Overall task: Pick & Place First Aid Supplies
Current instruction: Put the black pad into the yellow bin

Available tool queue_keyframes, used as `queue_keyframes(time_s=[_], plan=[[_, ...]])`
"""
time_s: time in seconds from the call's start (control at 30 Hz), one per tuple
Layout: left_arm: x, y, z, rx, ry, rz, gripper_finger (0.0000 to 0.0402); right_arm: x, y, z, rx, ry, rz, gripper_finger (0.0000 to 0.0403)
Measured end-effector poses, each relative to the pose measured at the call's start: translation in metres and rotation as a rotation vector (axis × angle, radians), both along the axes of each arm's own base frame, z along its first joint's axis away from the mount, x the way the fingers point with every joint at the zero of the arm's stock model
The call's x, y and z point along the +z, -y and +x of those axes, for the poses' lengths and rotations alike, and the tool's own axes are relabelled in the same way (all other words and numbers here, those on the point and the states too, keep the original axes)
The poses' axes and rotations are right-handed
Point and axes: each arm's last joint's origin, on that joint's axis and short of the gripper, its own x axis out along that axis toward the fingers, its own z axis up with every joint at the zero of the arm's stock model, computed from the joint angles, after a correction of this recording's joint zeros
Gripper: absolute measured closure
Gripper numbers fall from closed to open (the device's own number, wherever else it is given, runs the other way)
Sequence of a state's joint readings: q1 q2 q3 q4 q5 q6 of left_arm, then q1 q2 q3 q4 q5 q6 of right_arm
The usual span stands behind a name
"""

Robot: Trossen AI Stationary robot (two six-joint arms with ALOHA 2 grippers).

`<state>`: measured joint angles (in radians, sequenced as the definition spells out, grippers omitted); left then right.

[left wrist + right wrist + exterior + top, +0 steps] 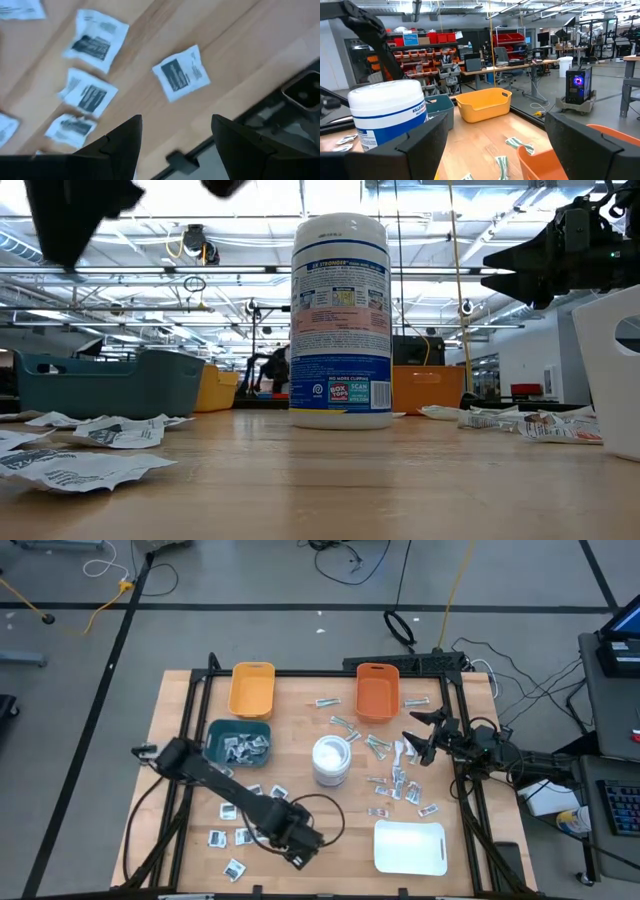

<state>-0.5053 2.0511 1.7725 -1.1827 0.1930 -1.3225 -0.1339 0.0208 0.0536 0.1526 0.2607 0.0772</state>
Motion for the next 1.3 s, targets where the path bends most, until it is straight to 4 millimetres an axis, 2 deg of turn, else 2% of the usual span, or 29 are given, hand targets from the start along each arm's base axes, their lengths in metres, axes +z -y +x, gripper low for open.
queue_keyframes(time_s=[0.53,0.63,0.77,1.07,1.2,1.3], plan=[[-0.075,0.02,0.024,-0.02,-0.044,0.018,0.0158,0.0,0.0,0.0,0.0,-0.001,0.0,0.0077],[-0.083,0.022,0.025,-0.021,-0.058,0.023,0.0164,0.0,0.0,0.0,0.0,-0.002,0.0,0.0078],[-0.085,0.022,0.025,-0.017,-0.062,0.031,0.021,0.0,0.0,0.0,0.0,-0.001,0.0,0.0076],[-0.085,0.019,0.026,-0.047,-0.055,0.042,0.0372,0.0,0.0,0.0,0.0,-0.003,0.0,0.0079],[-0.082,0.015,0.026,-0.075,-0.054,0.039,0.0383,0.0,0.0,0.0,0.0,-0.003,0.001,0.0077],[-0.067,0.006,0.024,-0.106,-0.049,0.033,0.038,0.0,0.0,0.0,0.0,-0.003,0.001,0.0077]])
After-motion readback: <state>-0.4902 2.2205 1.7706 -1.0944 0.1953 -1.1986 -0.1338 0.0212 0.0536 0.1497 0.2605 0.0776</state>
